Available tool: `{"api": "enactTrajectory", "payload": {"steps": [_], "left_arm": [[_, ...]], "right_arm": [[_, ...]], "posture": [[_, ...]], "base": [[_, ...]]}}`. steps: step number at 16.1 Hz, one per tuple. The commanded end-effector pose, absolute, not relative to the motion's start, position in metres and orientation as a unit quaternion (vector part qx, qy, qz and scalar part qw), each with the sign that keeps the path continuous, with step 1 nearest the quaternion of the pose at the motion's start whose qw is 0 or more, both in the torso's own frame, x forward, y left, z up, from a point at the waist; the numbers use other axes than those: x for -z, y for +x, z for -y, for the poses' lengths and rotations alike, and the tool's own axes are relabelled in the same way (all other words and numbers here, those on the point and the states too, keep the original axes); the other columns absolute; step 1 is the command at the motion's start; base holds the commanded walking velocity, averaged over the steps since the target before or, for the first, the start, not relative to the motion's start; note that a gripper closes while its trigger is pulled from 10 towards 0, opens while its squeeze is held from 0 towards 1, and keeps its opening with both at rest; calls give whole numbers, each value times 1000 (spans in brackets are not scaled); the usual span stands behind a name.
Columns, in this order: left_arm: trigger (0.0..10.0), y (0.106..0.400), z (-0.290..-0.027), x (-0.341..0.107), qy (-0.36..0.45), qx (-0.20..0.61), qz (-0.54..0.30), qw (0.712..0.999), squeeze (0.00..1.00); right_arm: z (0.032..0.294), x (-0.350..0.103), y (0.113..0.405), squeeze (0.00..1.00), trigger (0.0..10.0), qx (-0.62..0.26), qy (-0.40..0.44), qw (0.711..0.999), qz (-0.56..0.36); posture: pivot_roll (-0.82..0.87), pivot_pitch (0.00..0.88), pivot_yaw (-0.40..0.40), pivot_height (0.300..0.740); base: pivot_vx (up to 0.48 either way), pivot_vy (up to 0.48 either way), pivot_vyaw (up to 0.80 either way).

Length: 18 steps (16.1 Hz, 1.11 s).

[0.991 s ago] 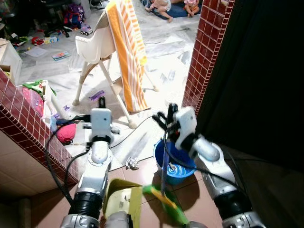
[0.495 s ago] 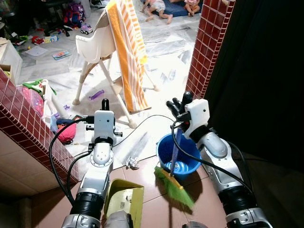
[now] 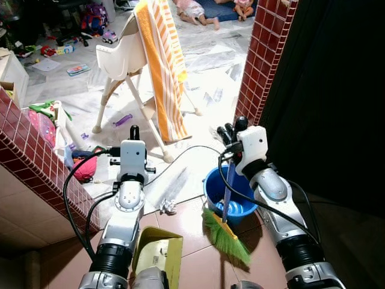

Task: Sweep floor

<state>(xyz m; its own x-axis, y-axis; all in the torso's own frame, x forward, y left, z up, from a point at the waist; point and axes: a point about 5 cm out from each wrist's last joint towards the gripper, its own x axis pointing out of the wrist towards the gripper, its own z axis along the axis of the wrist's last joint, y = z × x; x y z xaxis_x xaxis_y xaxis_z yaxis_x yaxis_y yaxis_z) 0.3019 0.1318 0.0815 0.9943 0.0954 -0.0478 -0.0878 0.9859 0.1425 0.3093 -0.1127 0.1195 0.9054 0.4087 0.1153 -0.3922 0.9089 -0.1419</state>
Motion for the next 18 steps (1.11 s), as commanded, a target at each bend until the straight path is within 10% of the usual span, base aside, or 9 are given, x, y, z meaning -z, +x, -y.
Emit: {"api": "enactTrajectory", "payload": {"steps": [1,18], "left_arm": [[10000,304,-132,-91,61,-51,-14,997,0],[10000,291,-127,-102,2,-10,-22,1000,0]], "right_arm": [[111,-126,308,0,10000,-202,-51,974,87],[98,-105,297,0,10000,-149,51,987,33]], "posture": [[-58,22,64,740],[-39,76,28,740]], "base": [[0,0,0],[0,0,111]]}}
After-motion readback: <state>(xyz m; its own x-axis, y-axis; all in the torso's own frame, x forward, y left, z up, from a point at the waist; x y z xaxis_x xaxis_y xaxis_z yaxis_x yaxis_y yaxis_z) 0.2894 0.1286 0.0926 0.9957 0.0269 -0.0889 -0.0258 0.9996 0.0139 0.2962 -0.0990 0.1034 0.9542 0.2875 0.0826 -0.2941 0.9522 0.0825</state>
